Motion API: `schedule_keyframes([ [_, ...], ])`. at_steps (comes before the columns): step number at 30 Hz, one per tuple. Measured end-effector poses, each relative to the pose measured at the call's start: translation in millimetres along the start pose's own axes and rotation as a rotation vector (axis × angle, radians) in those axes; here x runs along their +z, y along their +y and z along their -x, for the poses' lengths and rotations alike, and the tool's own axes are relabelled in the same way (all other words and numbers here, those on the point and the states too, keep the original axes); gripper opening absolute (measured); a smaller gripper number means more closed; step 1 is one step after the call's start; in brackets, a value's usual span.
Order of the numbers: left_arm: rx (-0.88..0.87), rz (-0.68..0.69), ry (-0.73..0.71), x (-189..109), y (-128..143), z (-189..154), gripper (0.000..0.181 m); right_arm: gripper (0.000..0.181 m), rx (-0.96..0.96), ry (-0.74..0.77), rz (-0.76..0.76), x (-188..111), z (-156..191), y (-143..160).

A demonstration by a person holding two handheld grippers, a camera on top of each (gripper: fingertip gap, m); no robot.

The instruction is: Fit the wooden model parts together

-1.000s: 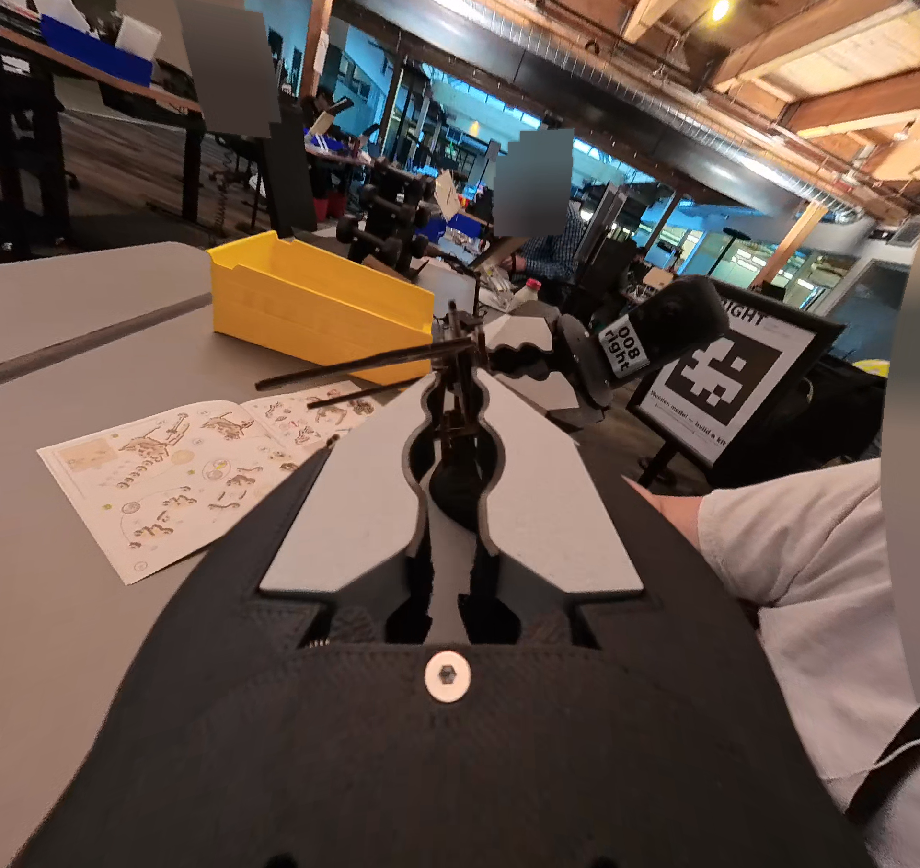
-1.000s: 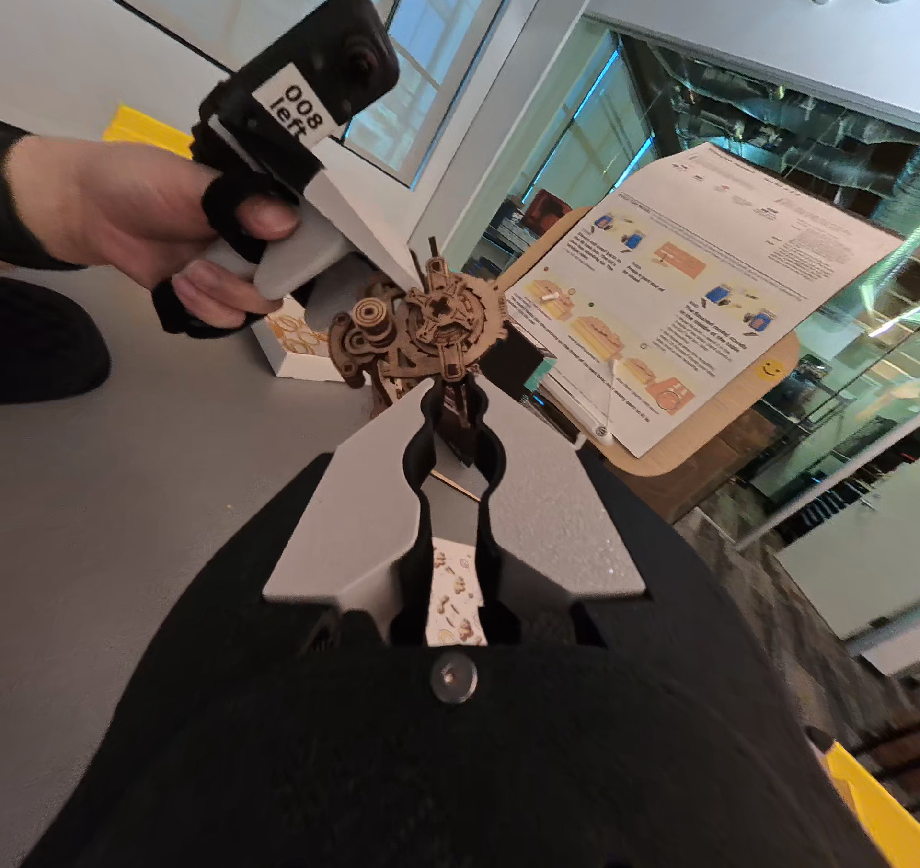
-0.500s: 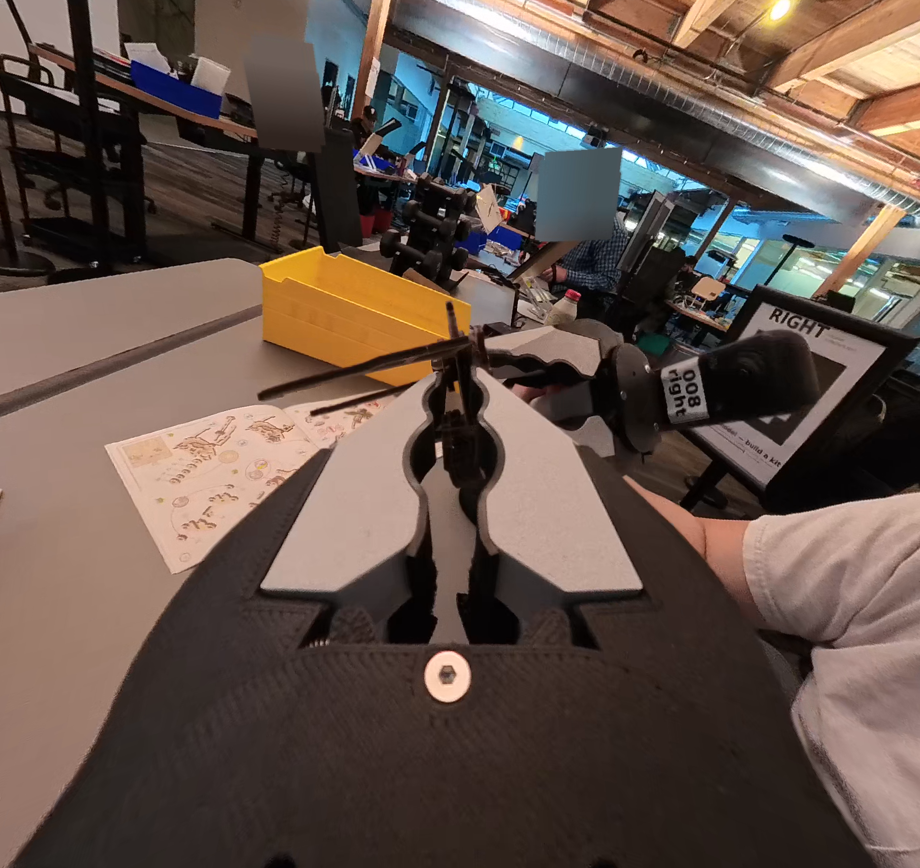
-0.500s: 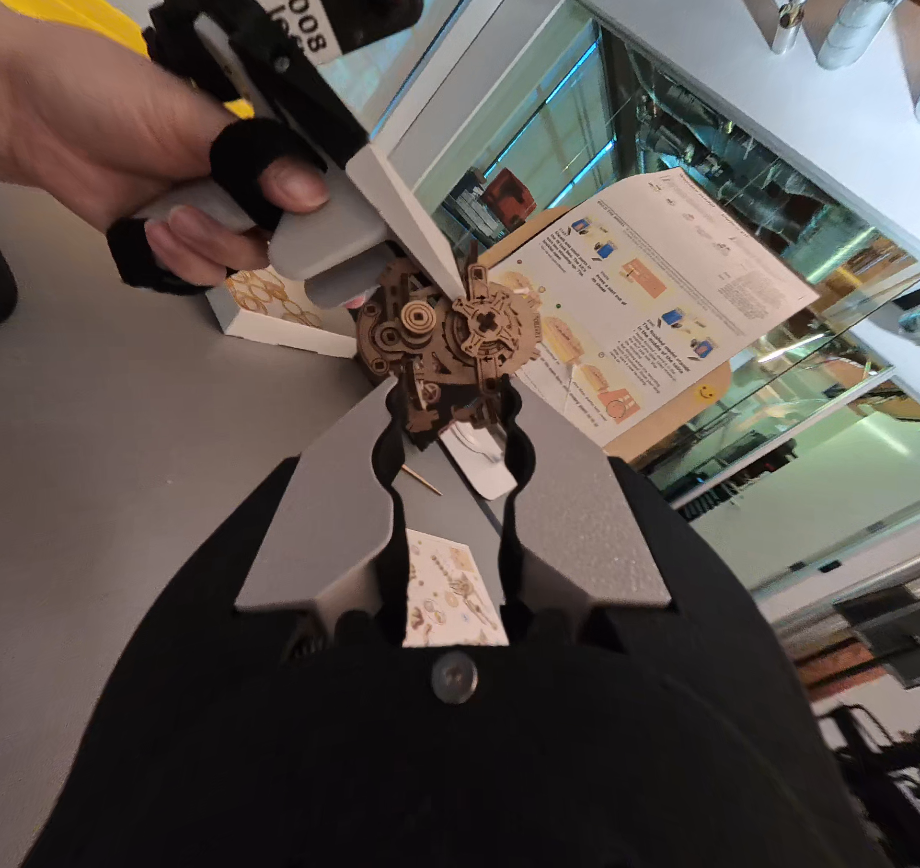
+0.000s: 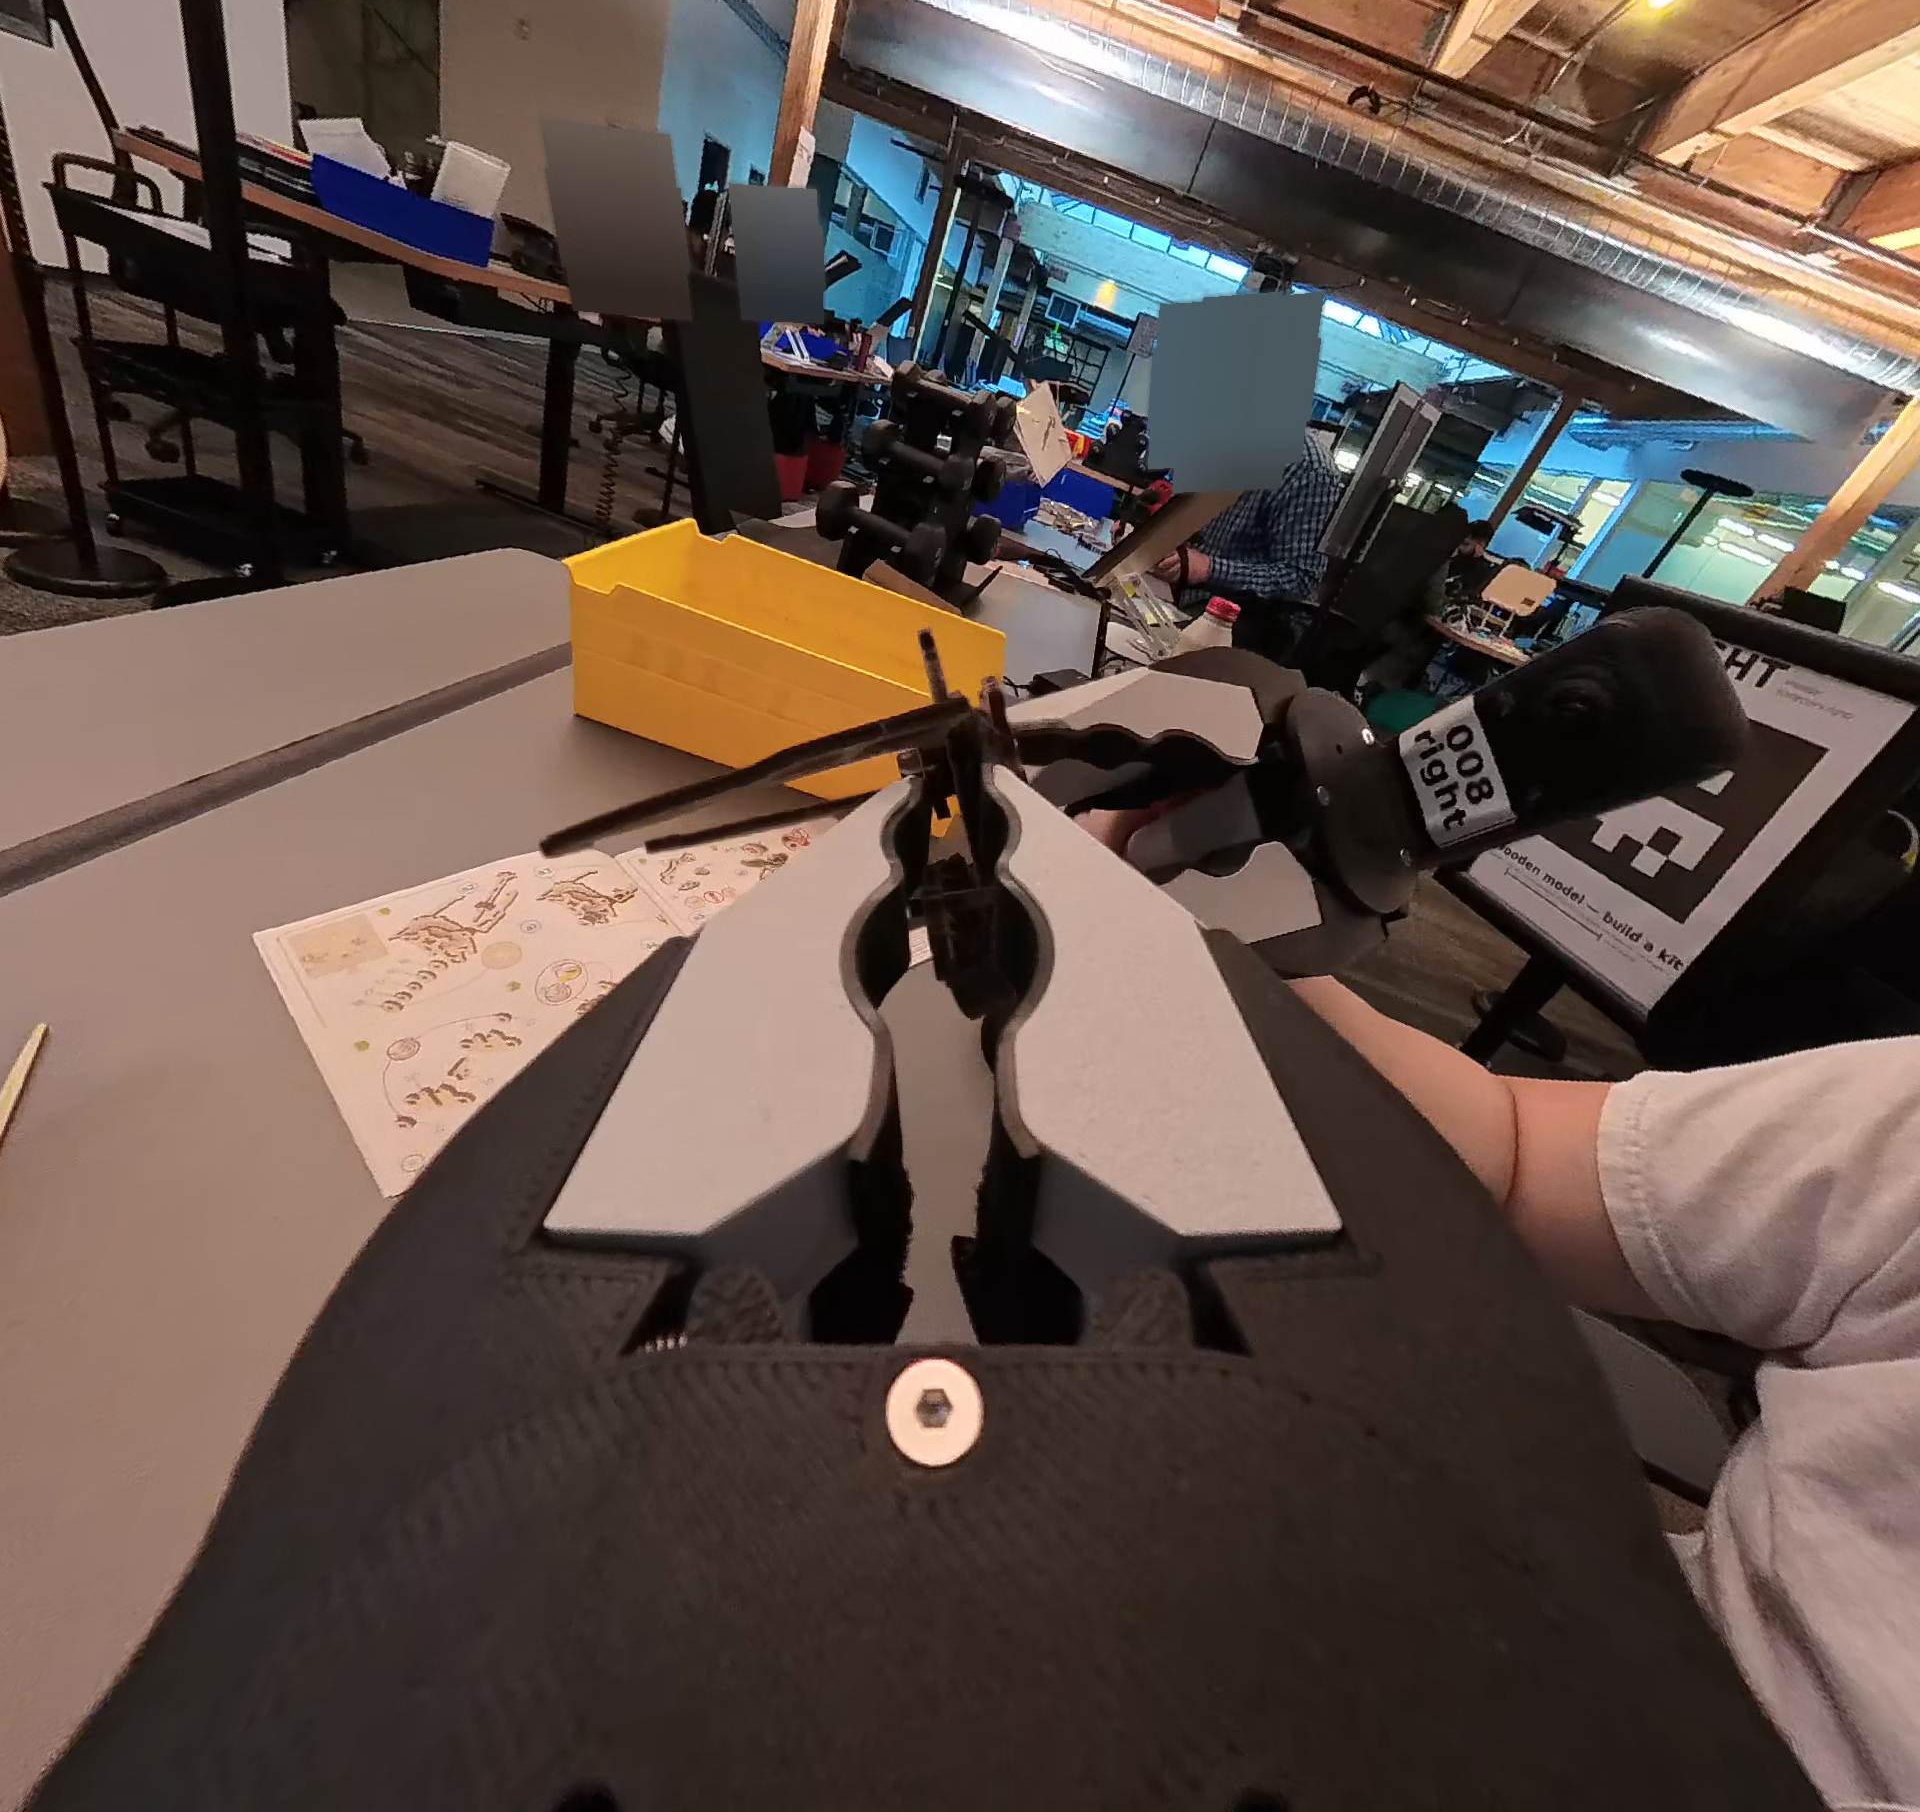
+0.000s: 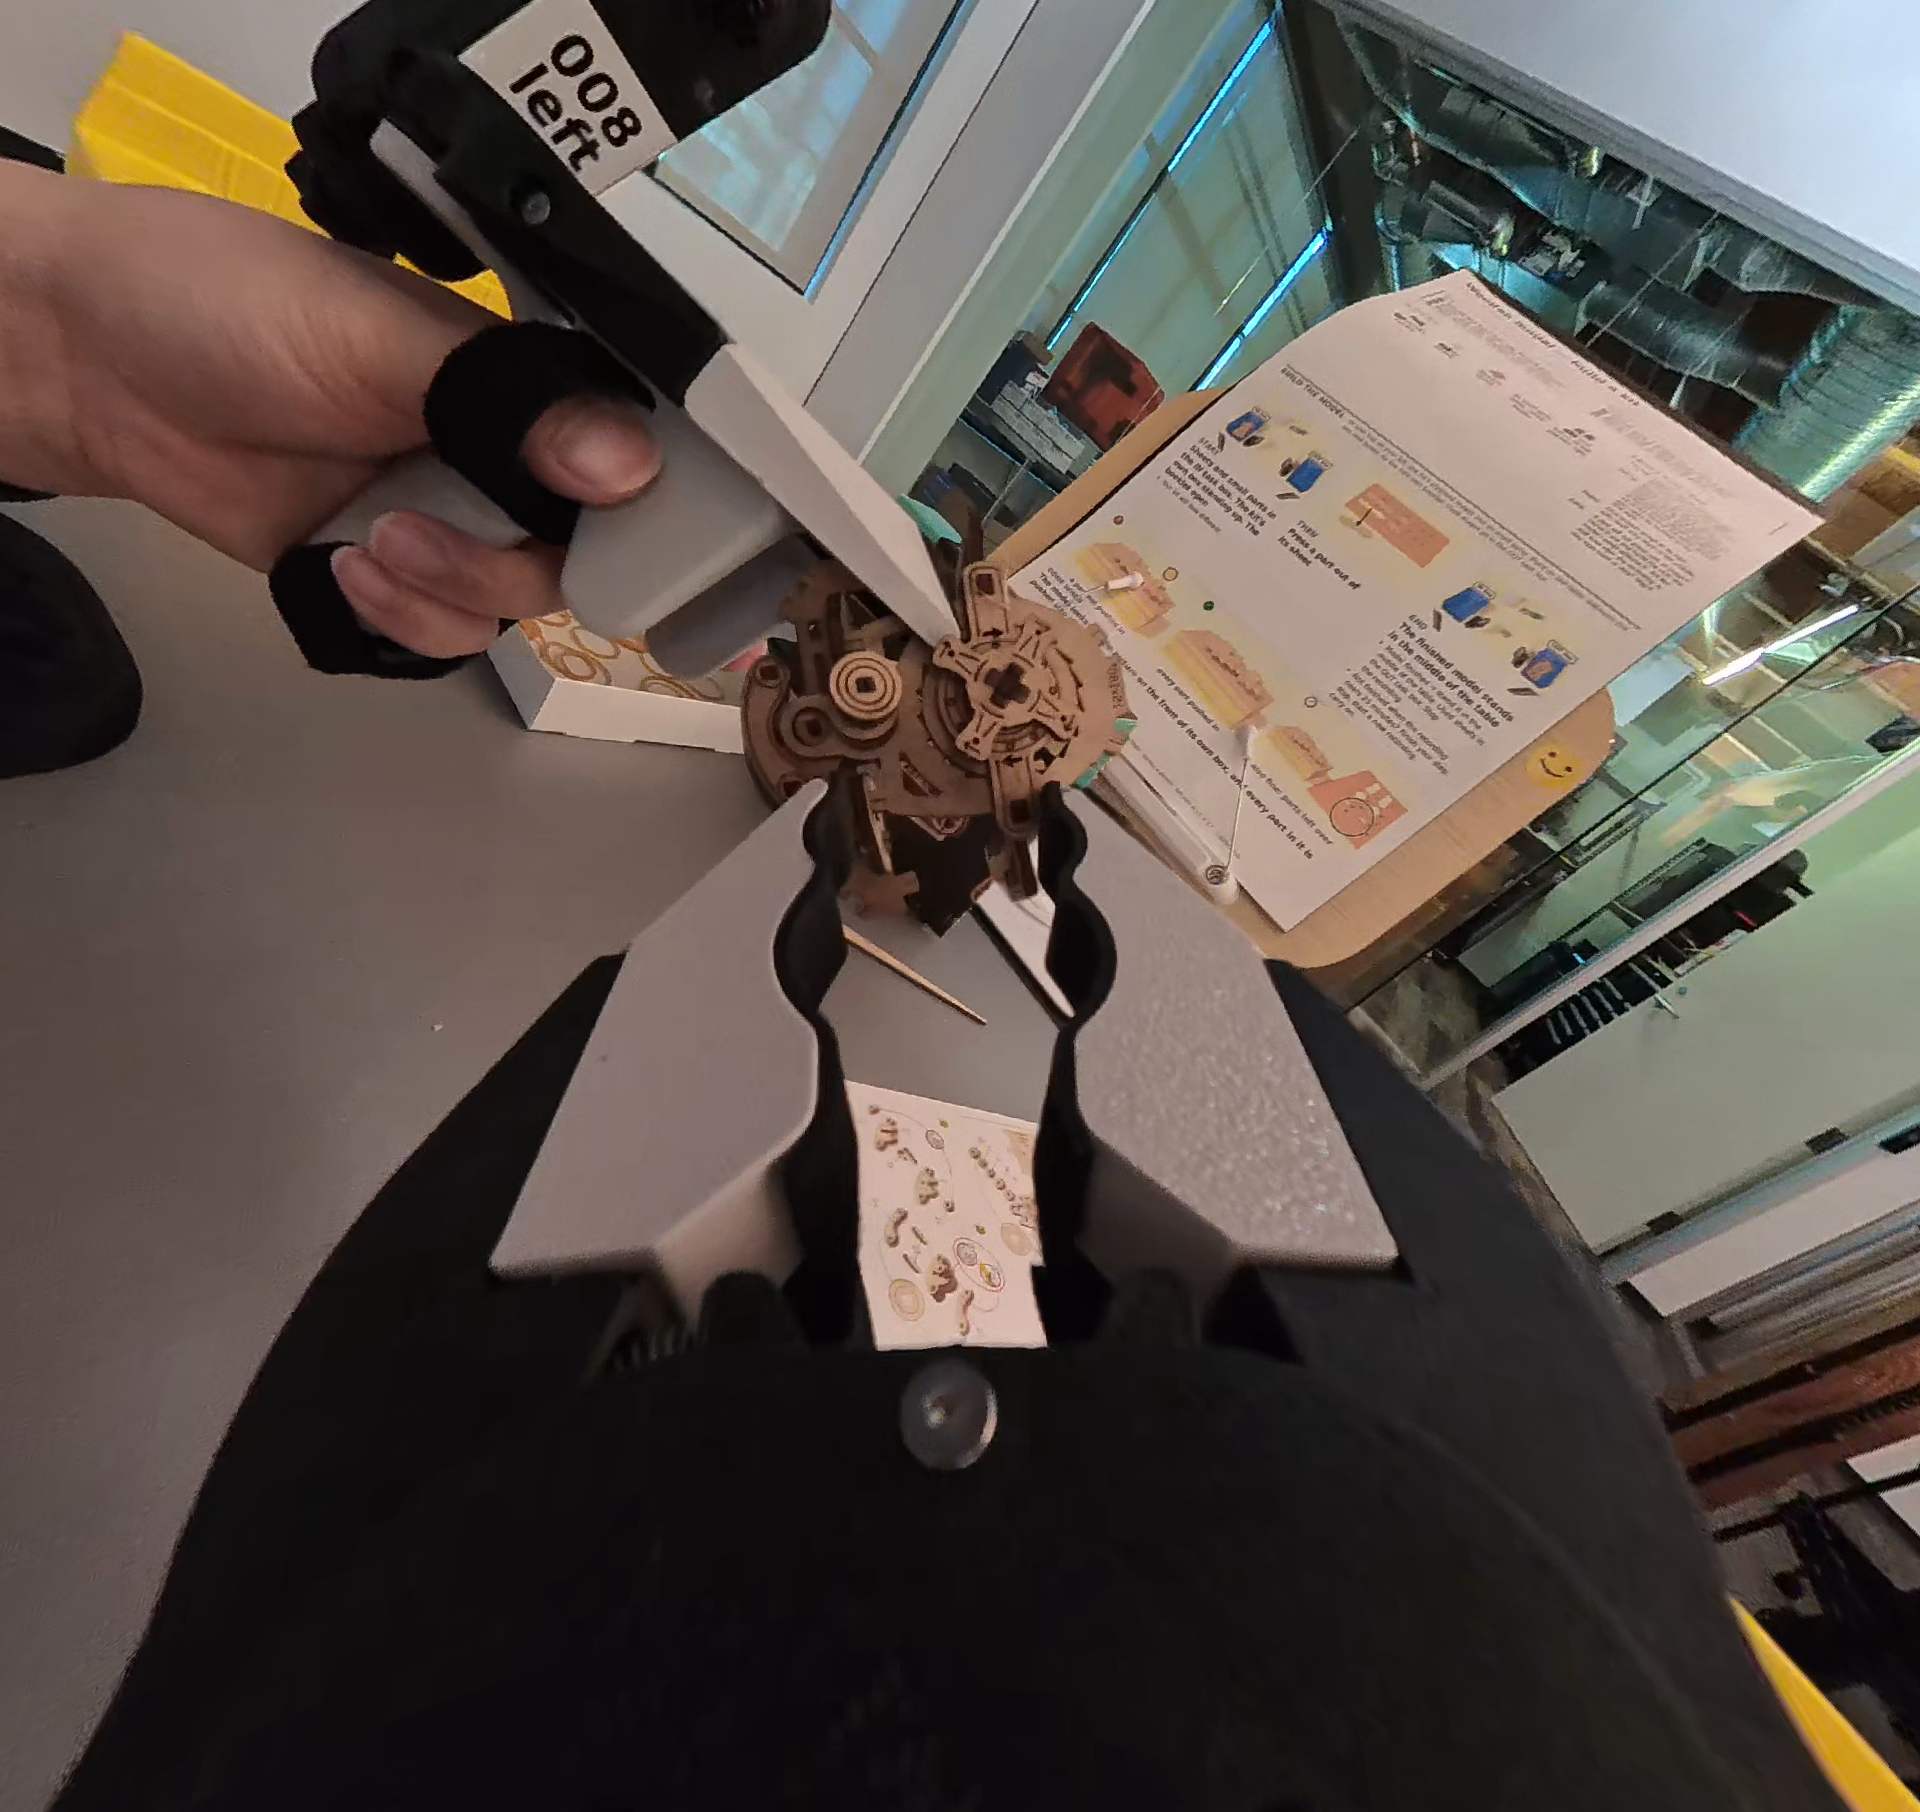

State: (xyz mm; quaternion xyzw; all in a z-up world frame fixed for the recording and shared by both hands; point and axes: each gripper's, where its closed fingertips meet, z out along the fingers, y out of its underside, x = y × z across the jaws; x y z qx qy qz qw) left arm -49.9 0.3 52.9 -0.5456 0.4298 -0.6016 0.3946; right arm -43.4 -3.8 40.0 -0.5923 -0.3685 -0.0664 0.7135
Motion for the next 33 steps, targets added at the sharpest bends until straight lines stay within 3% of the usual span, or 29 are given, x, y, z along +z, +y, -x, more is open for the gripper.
schedule_keyframes([
  [8,-0.003,0.001,-0.008,0.3,1.2,1.2,0.006,0.035,0.000,-0.003,0.018,0.7,0.5,2.4],
  [11,-0.057,-0.039,0.016,-1.3,-5.1,-1.0,0.005,0.036,0.087,0.000,-0.059,0.5,-3.5,-5.4],
  [17,-0.119,-0.055,0.027,2.0,-3.4,-2.1,0.005,0.037,-0.022,0.051,-0.037,-0.6,-5.4,-3.4],
  [21,-0.139,-0.053,0.052,1.6,-3.5,-3.6,0.006,0.037,0.052,0.009,-0.059,-3.6,-5.0,-7.0],
  [33,-0.205,-0.053,0.104,3.4,-3.0,-10.5,0.006,0.035,-0.162,0.080,-0.031,-8.5,-4.3,-9.5],
])
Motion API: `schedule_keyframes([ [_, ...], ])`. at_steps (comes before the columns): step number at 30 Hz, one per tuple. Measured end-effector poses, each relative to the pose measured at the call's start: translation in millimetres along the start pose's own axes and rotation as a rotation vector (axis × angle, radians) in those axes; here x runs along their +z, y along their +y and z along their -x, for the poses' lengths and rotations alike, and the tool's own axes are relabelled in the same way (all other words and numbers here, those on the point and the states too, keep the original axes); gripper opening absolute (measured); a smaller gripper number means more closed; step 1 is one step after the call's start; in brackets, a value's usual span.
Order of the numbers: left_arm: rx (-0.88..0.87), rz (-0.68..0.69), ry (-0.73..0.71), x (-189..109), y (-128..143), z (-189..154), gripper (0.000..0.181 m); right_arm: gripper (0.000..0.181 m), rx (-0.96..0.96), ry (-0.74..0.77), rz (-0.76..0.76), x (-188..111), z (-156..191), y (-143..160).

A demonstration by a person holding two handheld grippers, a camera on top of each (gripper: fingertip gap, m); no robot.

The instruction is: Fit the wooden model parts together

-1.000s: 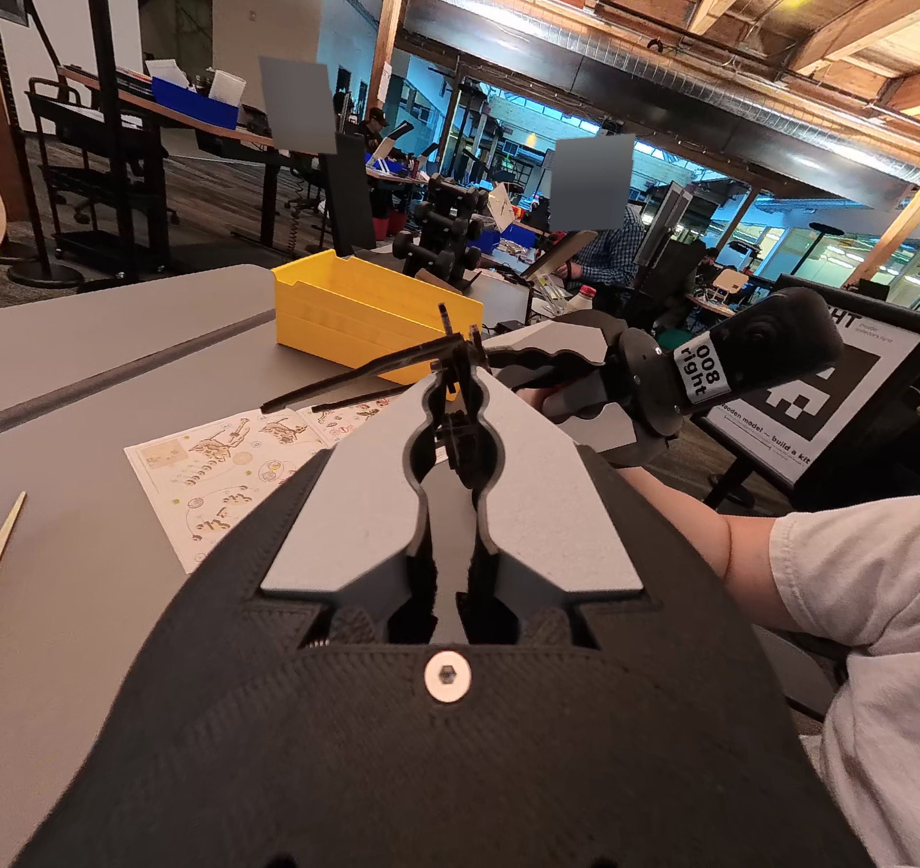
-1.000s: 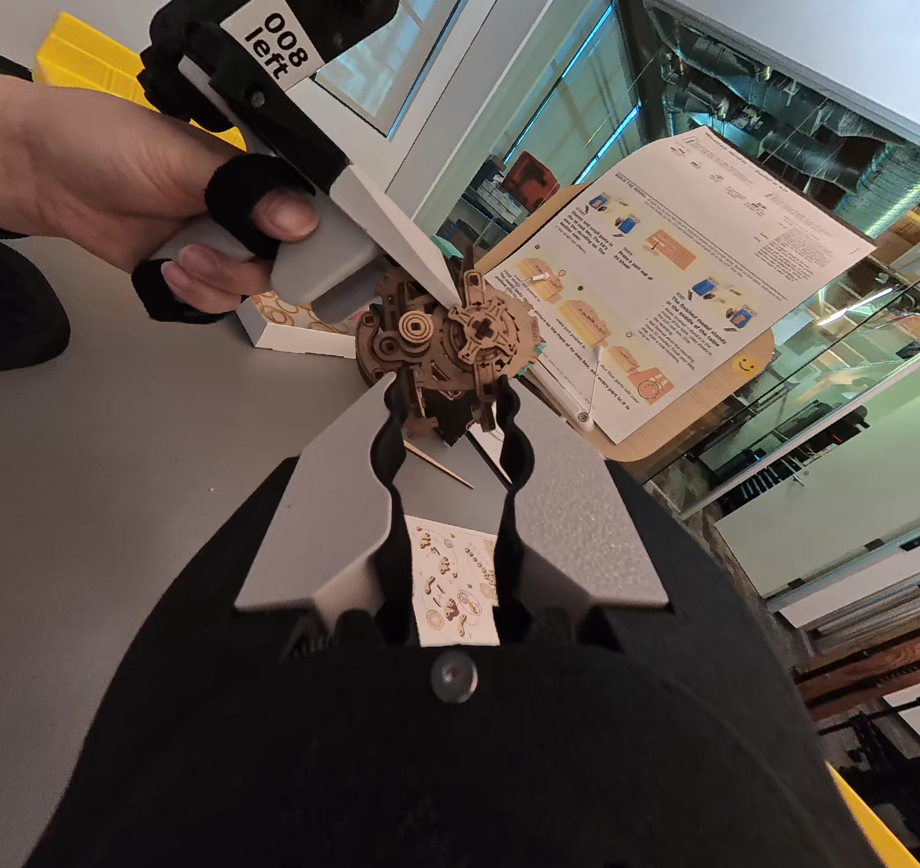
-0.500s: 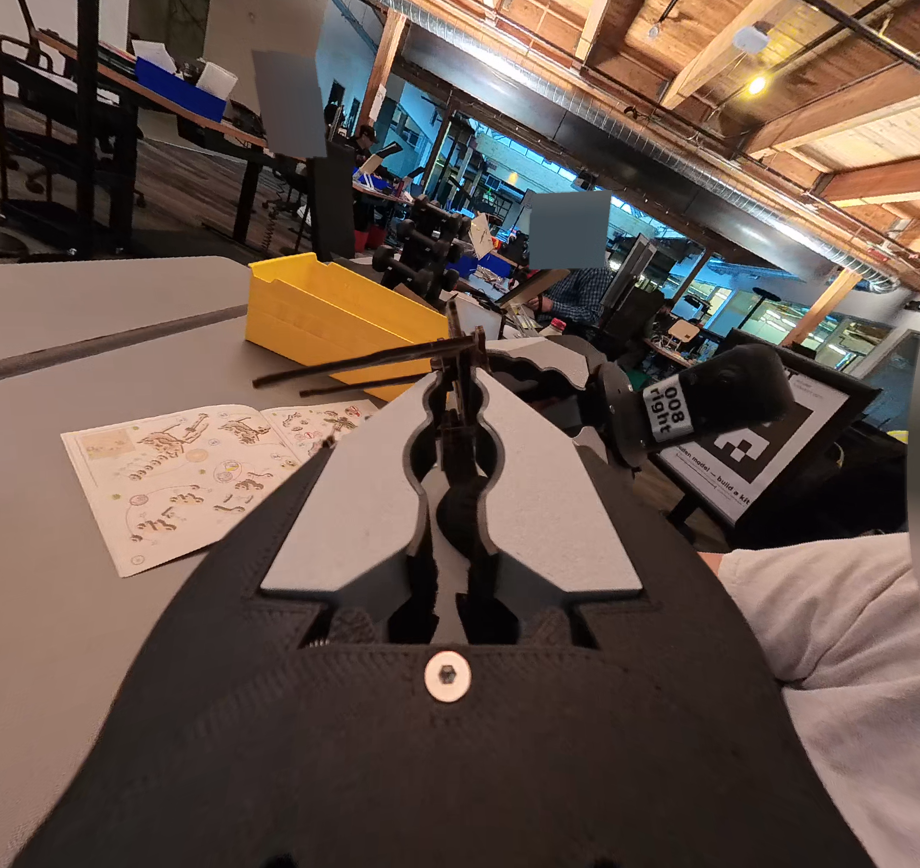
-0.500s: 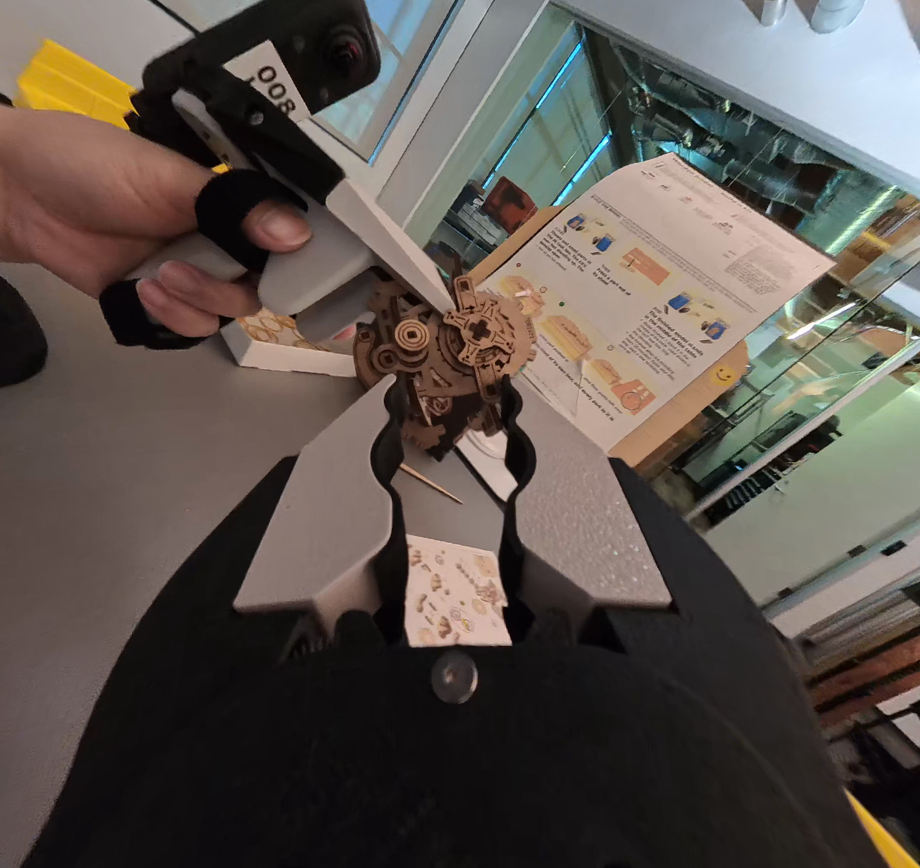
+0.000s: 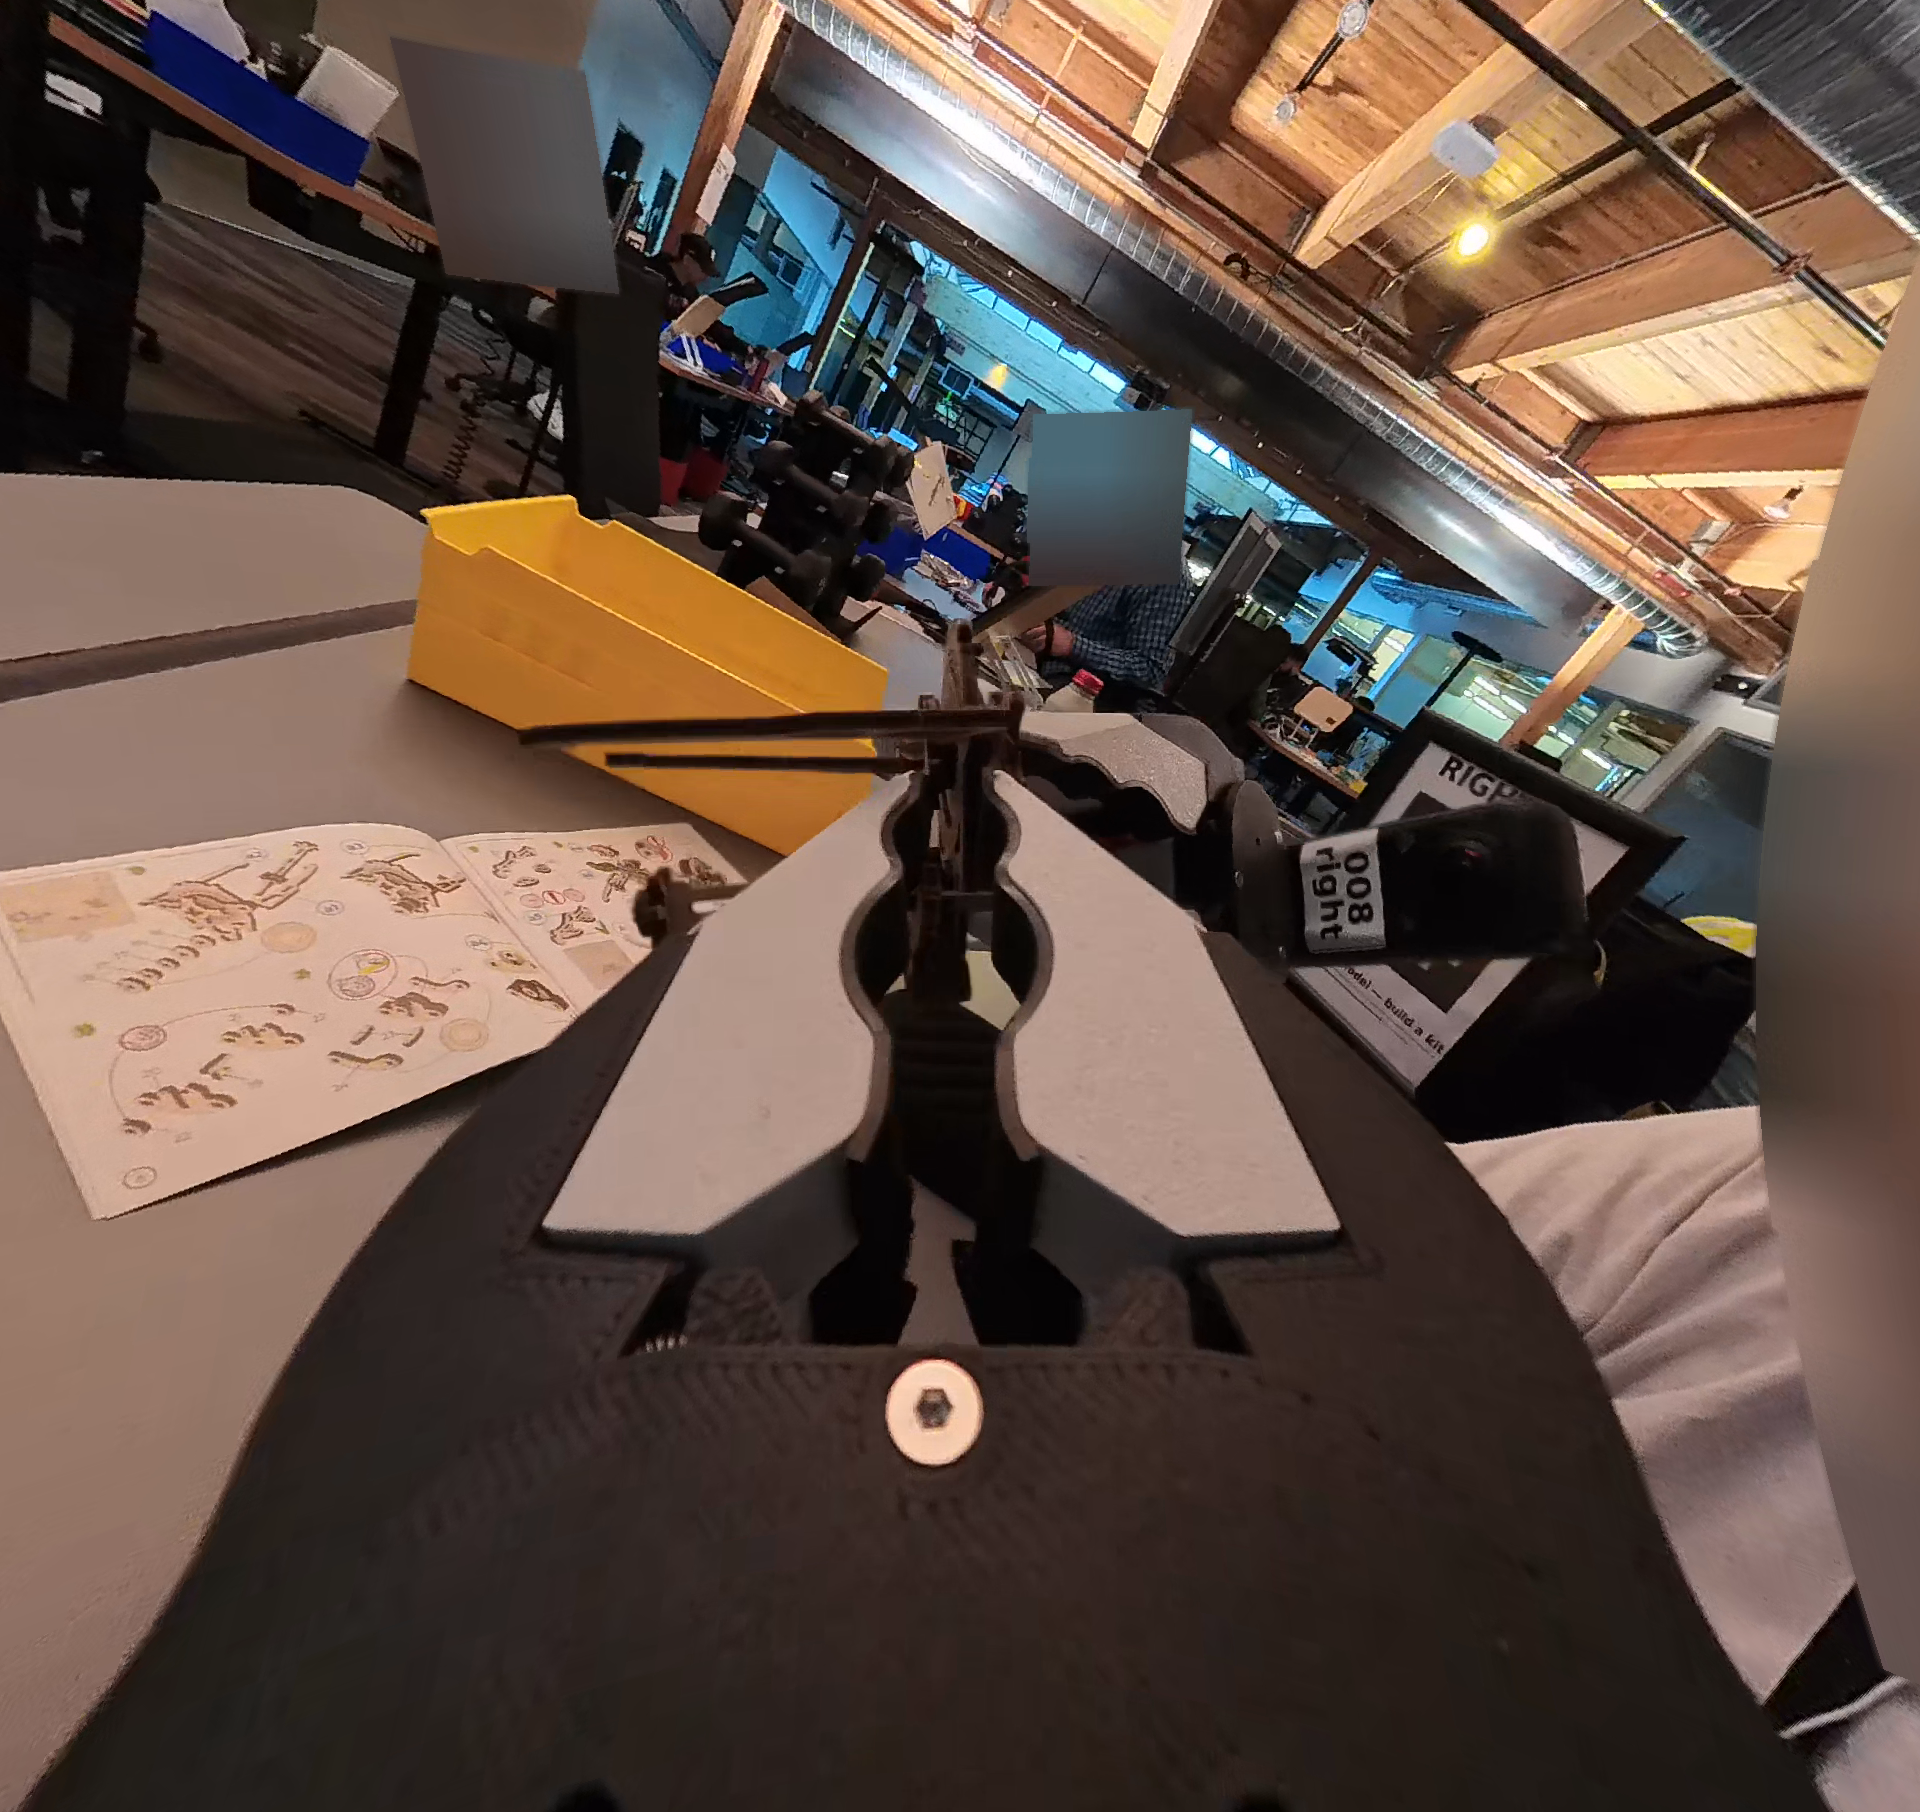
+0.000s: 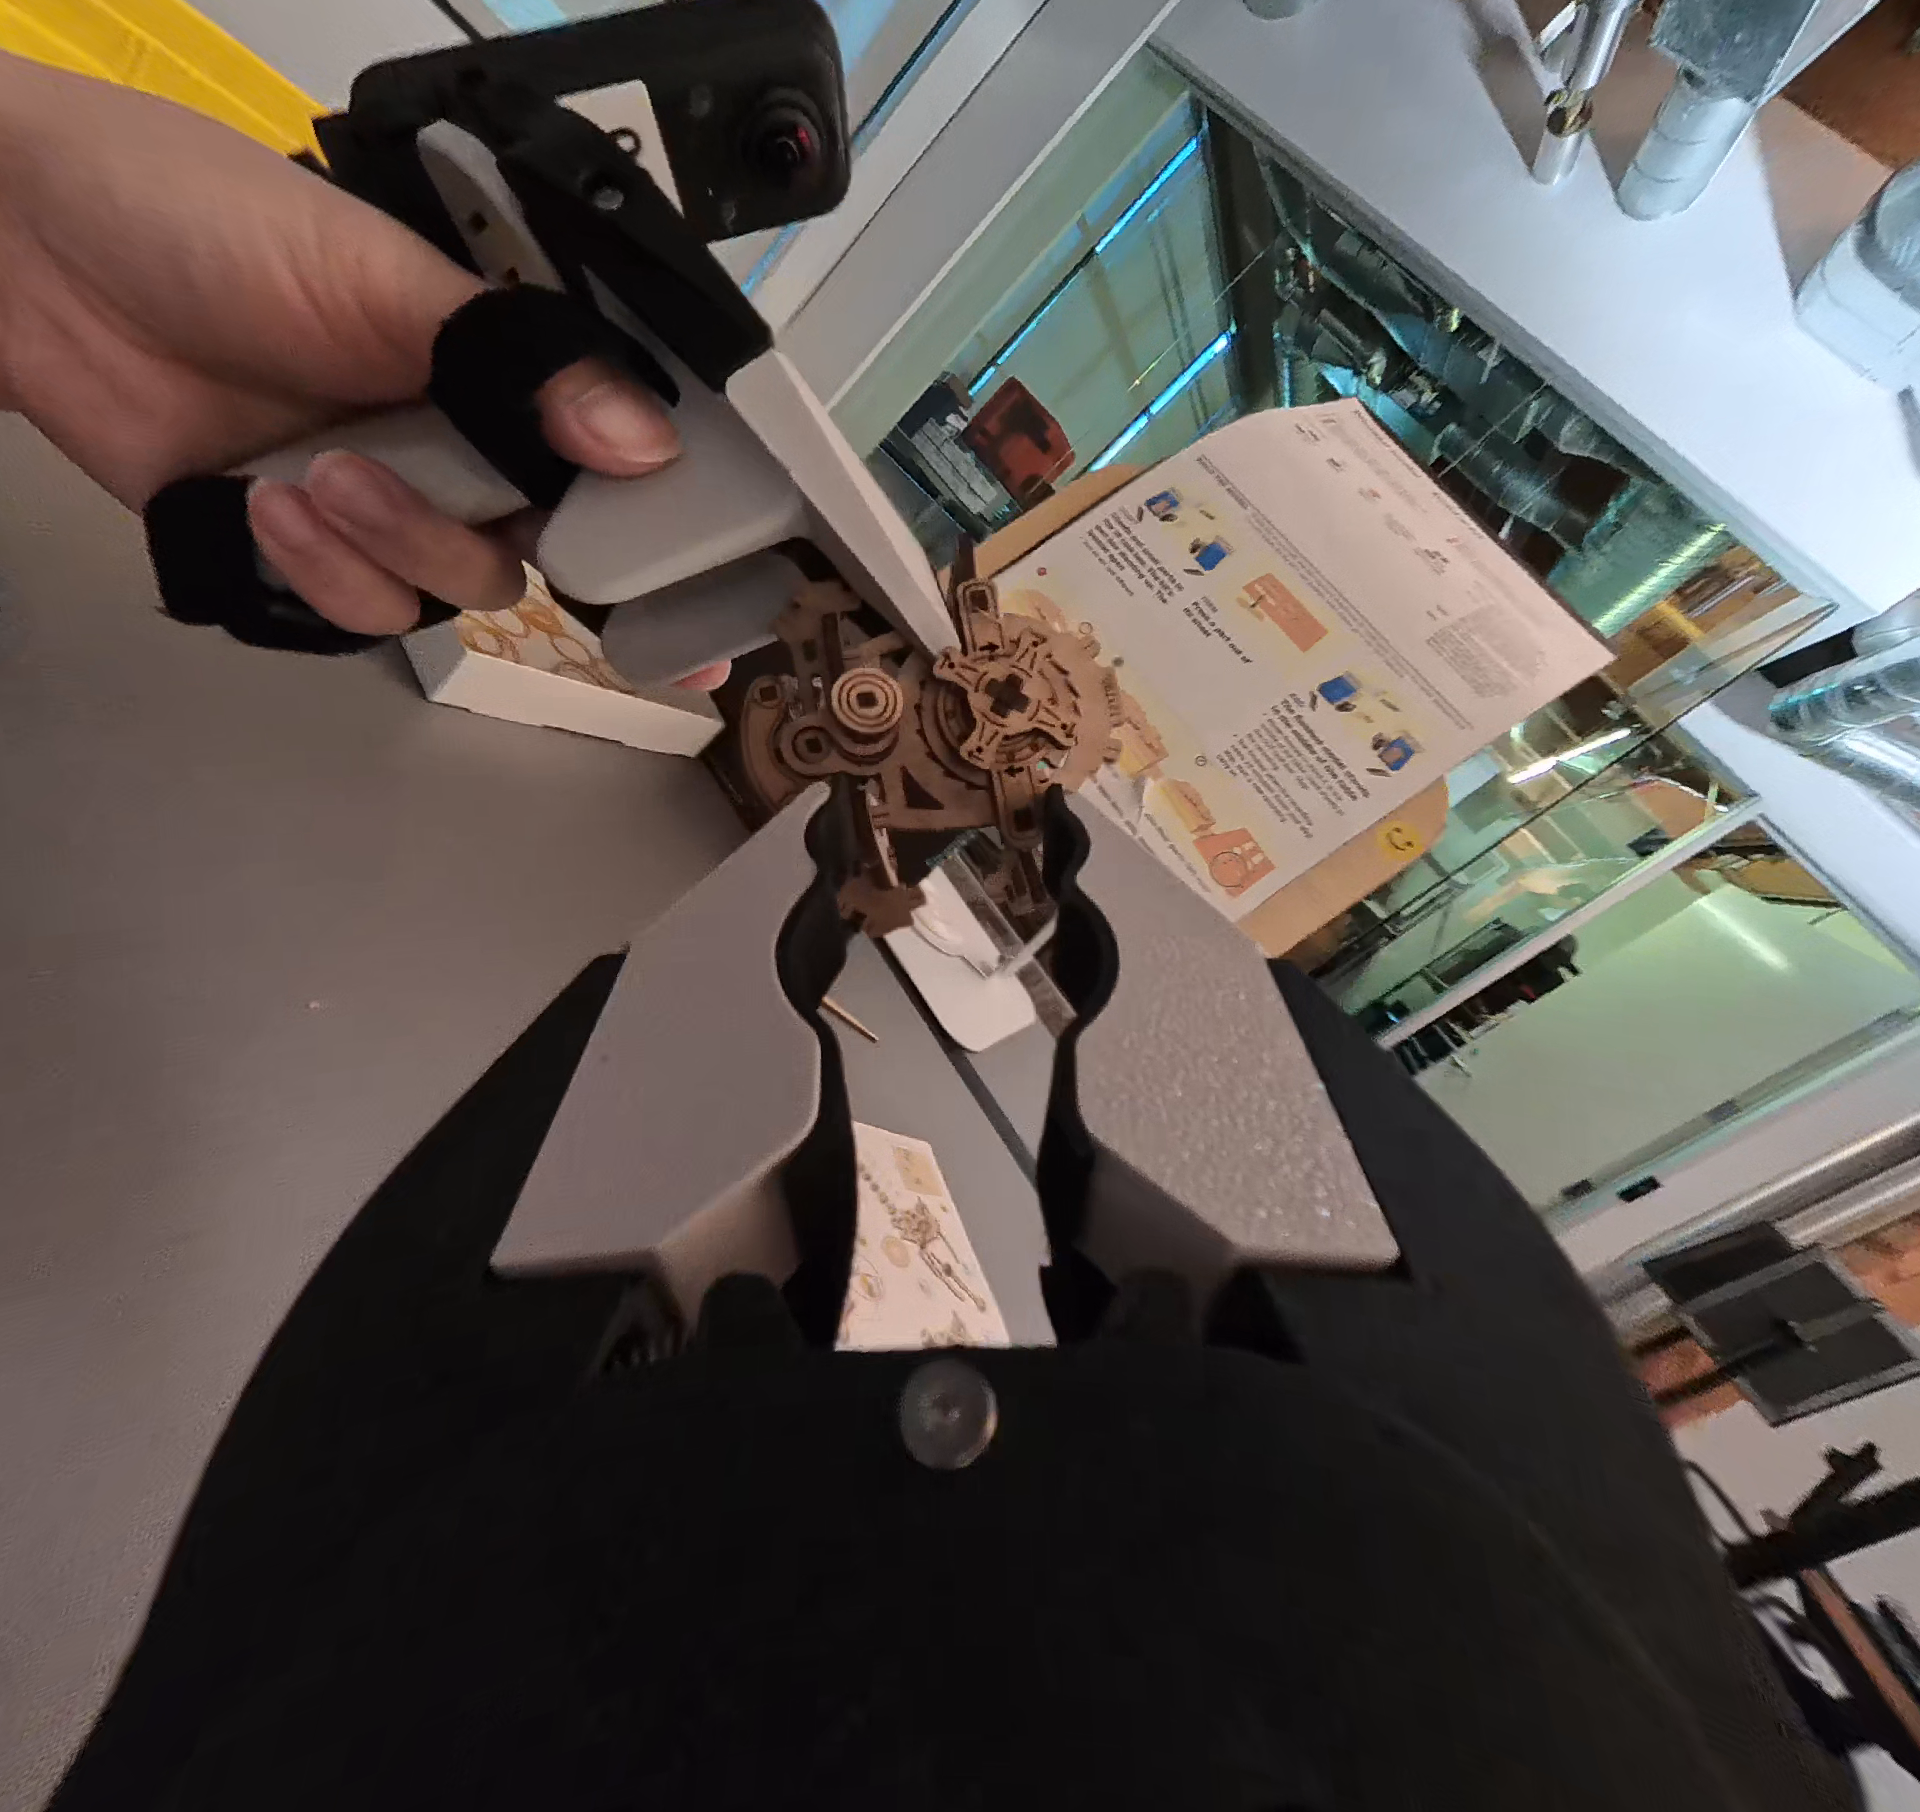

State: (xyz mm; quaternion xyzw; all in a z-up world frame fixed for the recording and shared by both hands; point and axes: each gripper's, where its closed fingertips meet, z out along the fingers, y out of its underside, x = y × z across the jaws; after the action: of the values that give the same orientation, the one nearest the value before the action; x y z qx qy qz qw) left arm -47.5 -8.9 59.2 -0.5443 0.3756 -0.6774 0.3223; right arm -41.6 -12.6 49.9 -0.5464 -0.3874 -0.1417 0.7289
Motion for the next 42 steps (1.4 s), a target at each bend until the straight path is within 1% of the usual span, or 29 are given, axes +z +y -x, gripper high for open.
schedule_keyframes([
  [2,0.015,0.006,-0.018,0.2,0.4,0.6,0.006,0.035,-0.024,0.008,0.022,1.2,0.6,1.9],
  [5,0.001,0.020,-0.025,-0.2,1.4,2.8,0.006,0.035,0.001,-0.034,0.021,1.5,2.9,3.9],
  [9,-0.024,0.016,-0.010,-0.3,0.9,1.5,0.006,0.034,-0.080,-0.030,0.025,0.0,4.0,4.6],
  [13,-0.026,0.022,-0.016,-0.2,1.8,3.1,0.006,0.034,-0.074,-0.043,0.031,0.1,5.6,5.7],
  [17,-0.028,0.044,-0.023,-0.8,4.6,6.2,0.006,0.034,-0.071,-0.101,0.046,-1.4,10.5,9.9],
  [22,-0.026,0.029,-0.021,-0.7,3.2,6.2,0.006,0.034,-0.047,-0.100,0.039,-2.0,9.0,8.3],
  [30,0.001,0.038,-0.026,-0.5,3.4,3.4,0.006,0.033,-0.064,-0.104,0.044,-4.4,9.0,6.8],
  [34,-0.002,0.022,-0.020,-2.2,-0.5,2.2,0.006,0.034,0.031,-0.115,-0.007,-3.1,7.8,2.1],
  [39,-0.007,0.015,-0.016,-0.8,-0.6,0.3,0.006,0.035,0.012,-0.077,-0.006,-3.3,5.0,1.5],
  [42,-0.015,0.014,-0.007,-1.3,-1.3,-0.6,0.006,0.035,0.051,-0.082,-0.017,-4.1,4.2,-1.4],
])
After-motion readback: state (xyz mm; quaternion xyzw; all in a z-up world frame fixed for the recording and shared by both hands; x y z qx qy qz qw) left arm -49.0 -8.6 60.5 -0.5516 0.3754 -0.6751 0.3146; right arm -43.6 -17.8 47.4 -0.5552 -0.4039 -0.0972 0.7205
